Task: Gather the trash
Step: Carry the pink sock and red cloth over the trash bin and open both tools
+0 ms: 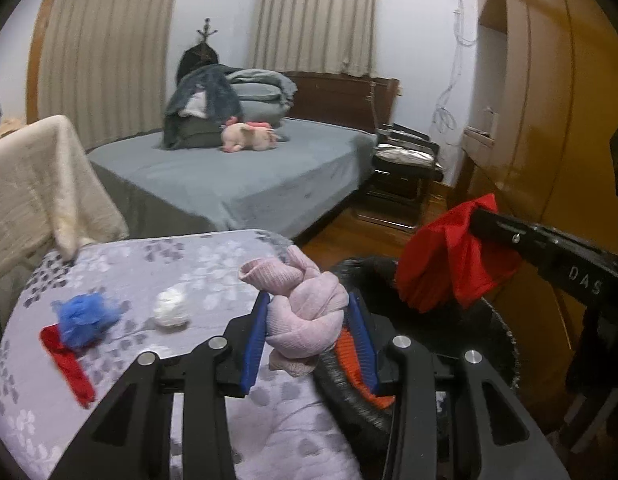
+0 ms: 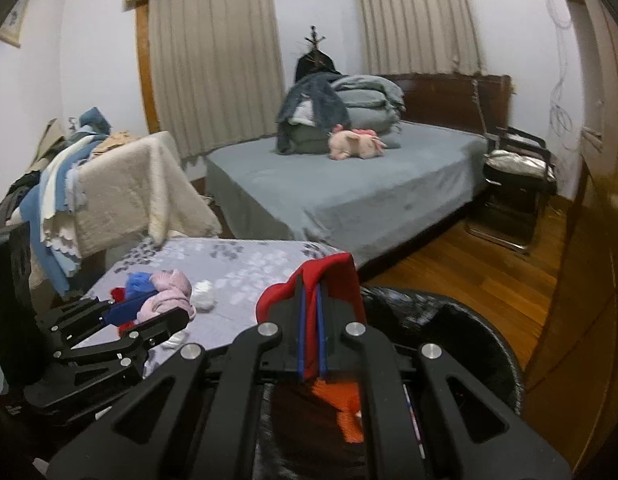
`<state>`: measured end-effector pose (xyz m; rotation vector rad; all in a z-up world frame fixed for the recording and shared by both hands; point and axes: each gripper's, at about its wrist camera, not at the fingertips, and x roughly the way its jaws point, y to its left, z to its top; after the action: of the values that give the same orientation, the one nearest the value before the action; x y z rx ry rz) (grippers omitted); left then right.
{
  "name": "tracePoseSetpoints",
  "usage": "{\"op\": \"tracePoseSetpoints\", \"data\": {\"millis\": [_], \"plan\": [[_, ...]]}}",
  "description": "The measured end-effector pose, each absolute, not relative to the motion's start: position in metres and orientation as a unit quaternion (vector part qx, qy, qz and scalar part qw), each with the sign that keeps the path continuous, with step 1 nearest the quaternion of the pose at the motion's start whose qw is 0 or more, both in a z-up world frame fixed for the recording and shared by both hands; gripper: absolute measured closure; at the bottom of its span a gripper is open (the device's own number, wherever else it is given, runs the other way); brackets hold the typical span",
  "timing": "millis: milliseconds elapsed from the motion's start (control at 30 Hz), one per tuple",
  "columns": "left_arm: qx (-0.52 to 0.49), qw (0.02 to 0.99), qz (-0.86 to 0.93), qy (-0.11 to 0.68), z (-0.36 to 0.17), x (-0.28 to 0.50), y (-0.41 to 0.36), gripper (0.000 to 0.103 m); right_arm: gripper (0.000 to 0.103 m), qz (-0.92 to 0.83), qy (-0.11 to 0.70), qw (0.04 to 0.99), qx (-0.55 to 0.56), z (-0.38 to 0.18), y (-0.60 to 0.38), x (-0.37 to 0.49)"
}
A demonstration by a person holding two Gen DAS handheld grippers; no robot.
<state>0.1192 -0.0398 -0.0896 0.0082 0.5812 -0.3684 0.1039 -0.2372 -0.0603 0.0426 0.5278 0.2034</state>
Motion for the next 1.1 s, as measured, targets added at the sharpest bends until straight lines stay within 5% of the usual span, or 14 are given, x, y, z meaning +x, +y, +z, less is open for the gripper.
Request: {"op": "tracePoseSetpoints", "data": {"millis": [833, 900, 967, 1100], "plan": [[0.026, 0.913, -0.263, 0.311, -0.134, 0.150, -0.139, 0.063, 0.098, 0.029, 0.320, 0.946, 0.034, -0.113, -0.307, 0.112], [0.025, 0.910, -0.266, 0.317, -0.137, 0.152, -0.140, 0.061, 0.095, 0.023, 0.334, 0.942, 0.033, -0.118, -0.309, 0.115], [0.020, 0.906, -0.273, 0.324, -0.139, 0.155, -0.140, 0.048, 0.092, 0.018, 0.347, 0.937, 0.033, -0.124, -0.311, 0.118], [0.017, 0.904, -0.273, 0.328, -0.143, 0.154, -0.138, 0.035, 0.070, 0.007, 0.378, 0.925, 0.029, -0.139, -0.315, 0.120]]}}
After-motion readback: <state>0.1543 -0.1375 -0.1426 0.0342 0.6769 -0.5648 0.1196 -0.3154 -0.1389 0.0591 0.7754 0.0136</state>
